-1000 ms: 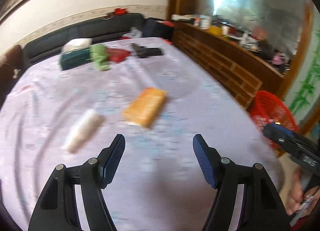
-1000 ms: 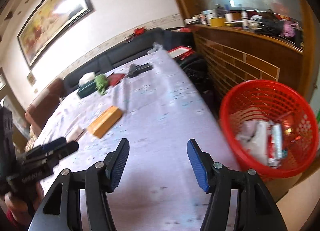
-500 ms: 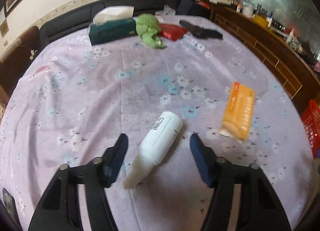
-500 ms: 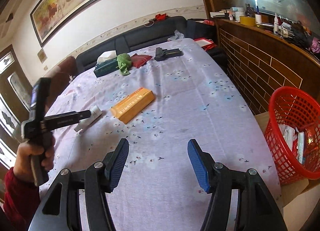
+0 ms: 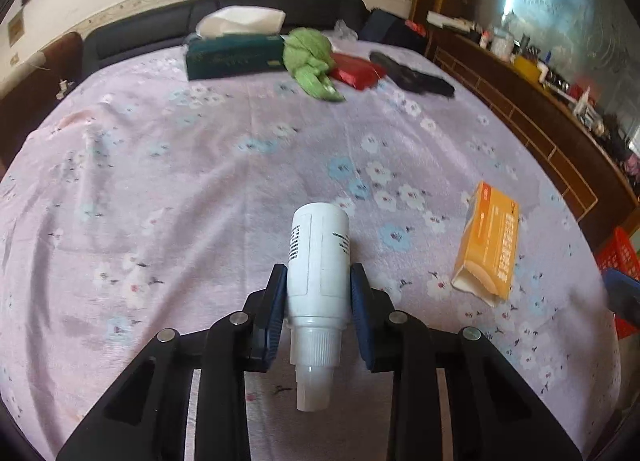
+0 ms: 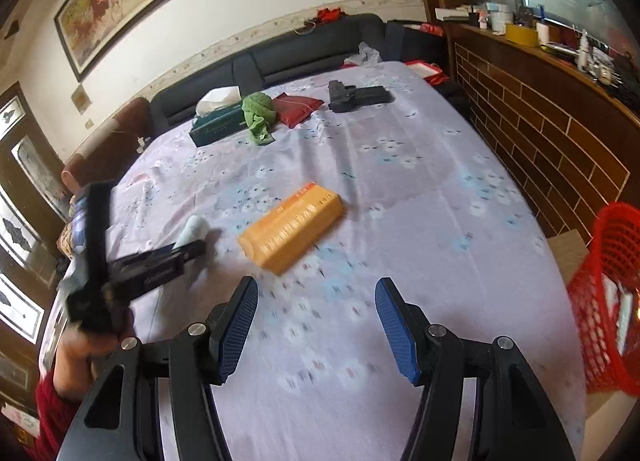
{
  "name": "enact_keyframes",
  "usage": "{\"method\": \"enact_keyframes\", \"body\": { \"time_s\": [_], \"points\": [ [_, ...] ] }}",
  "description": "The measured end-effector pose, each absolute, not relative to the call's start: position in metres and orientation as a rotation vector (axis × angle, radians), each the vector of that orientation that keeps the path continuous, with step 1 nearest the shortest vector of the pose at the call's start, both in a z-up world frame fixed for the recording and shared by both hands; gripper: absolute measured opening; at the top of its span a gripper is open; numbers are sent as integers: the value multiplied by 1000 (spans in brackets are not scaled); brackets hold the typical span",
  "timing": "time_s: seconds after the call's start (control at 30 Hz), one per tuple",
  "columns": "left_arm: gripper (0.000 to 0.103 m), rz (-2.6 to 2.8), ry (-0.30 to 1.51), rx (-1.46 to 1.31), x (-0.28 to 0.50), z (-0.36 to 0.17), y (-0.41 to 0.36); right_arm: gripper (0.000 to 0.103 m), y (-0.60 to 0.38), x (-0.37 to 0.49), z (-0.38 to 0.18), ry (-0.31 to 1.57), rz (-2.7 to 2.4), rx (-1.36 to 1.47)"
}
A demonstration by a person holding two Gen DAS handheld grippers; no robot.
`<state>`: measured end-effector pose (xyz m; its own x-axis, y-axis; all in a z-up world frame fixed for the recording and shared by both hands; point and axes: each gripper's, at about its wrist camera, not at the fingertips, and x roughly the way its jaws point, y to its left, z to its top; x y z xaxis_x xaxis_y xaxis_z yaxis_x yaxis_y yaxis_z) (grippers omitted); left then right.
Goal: Collect trash
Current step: 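Grasp the orange medicine box with the right gripper while the left holds the bottle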
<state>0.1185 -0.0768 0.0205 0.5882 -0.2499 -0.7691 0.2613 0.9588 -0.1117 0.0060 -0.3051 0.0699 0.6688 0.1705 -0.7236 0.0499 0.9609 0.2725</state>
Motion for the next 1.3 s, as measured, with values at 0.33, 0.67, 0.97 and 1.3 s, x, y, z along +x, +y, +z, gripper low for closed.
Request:
{"method": "enact_keyframes", "body": {
  "time_s": [0.33, 0.67, 0.97, 1.3],
  "points": [
    [28, -286, 855, -14, 114, 29, -66, 65, -278, 121, 31, 1002, -80, 420],
    [28, -289, 862, -42, 115, 29, -62, 69, -249, 148, 16, 1021, -172, 239],
    [28, -270, 868, -19, 116, 25, -66, 70, -240, 120, 15, 941, -77, 103],
    [28, -268, 870, -10, 117, 22, -68, 61, -241, 116, 8, 916, -26, 115]
  ]
}}
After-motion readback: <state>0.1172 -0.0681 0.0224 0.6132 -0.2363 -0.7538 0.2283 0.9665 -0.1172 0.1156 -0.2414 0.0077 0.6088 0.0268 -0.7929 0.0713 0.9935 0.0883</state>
